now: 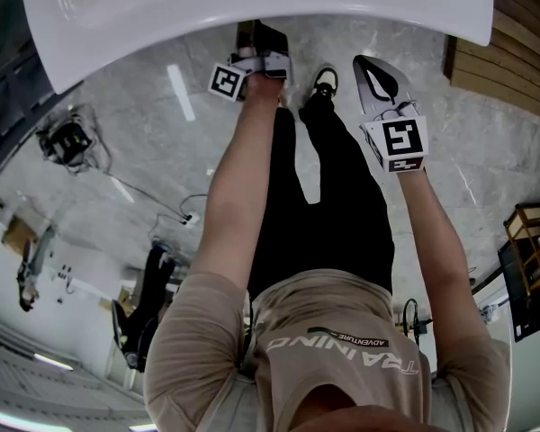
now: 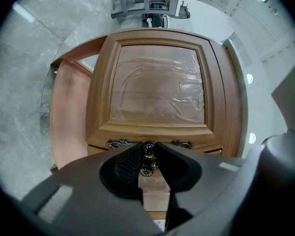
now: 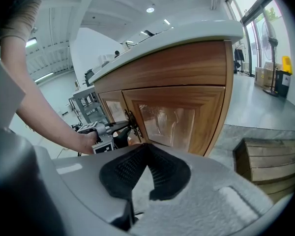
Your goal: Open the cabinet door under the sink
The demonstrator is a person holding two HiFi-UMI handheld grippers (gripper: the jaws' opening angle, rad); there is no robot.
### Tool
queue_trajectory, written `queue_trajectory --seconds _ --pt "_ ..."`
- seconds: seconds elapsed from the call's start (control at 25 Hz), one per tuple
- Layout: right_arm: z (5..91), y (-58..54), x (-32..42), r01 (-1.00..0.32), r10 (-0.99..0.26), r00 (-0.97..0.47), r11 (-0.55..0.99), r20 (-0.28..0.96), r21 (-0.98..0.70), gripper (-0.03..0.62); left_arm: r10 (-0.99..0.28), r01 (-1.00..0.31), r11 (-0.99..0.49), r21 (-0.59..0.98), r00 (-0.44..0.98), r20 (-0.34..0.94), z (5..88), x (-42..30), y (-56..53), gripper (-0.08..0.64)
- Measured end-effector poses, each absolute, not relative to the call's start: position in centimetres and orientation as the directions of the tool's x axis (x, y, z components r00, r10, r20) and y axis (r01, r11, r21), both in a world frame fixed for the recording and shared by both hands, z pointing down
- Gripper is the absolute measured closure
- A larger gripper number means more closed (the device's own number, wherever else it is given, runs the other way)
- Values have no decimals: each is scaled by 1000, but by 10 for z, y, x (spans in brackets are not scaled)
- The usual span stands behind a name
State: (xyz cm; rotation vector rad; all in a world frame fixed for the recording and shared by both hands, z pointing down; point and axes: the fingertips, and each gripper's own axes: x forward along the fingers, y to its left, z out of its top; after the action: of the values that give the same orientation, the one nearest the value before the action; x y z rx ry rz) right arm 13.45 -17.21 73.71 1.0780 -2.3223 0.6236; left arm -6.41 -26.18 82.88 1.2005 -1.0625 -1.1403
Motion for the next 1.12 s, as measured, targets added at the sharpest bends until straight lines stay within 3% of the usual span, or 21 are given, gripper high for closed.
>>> queue_trajectory --seconds 0.76,1.12 --pt "737 -158 114 -777 -550 -569 604 611 -179 591 -952 45 -5 999 305 -18 827 -71 -222 460" --pt "731 -139 72 -746 -530 -601 641 598 -182 591 -908 30 4 1000 419 -9 824 -73 -199 462"
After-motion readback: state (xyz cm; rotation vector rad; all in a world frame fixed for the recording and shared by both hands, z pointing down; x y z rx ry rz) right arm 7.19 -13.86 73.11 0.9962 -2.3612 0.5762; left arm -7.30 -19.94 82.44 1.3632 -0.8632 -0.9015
